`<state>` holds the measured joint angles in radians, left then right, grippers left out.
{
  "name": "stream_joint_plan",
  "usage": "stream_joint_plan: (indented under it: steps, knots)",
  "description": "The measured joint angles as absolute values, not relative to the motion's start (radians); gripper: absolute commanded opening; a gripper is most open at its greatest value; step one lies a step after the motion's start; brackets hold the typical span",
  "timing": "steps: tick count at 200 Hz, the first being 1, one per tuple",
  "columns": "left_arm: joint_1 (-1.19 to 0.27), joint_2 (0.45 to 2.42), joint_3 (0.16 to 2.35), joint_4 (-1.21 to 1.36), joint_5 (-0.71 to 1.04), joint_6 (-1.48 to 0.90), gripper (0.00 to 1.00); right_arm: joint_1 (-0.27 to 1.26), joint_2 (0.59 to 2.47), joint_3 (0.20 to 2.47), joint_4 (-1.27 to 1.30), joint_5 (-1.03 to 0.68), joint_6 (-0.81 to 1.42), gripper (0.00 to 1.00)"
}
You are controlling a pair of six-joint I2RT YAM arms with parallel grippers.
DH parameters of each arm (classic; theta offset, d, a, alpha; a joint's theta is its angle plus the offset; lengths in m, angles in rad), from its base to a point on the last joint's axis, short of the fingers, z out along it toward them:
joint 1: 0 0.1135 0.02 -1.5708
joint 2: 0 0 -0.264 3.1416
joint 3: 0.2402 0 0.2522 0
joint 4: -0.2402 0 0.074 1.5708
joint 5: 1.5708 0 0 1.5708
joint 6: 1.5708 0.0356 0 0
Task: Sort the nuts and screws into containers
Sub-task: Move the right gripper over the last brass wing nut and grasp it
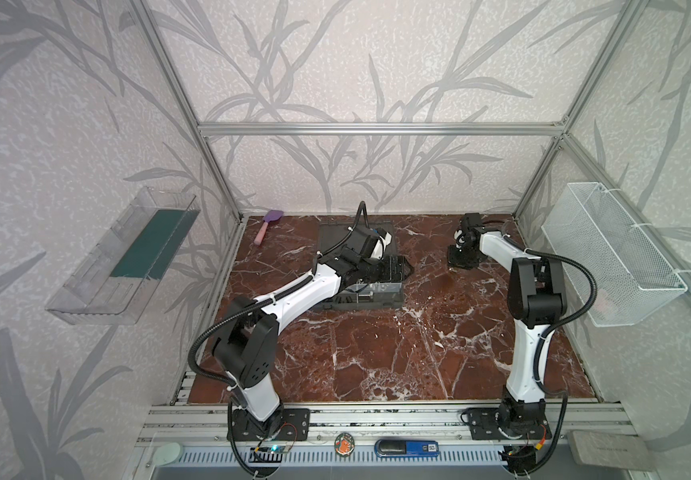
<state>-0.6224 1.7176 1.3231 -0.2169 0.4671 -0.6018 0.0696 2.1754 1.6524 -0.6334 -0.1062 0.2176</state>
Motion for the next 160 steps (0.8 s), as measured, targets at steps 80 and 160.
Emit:
stream_joint_plan:
  steps: [80, 160]
  knots:
    - [-0.619, 1.717, 1.325, -0.216, 0.47, -0.602, 0.99, 0.079, 2.191, 1.658, -0.662, -0.123, 0.204, 0.25]
    - [-0.618, 1.71, 1.325, -0.219, 0.469, -0.601, 0.99, 0.089, 2.188, 1.656, -0.658, -0.114, 0.205, 0.05]
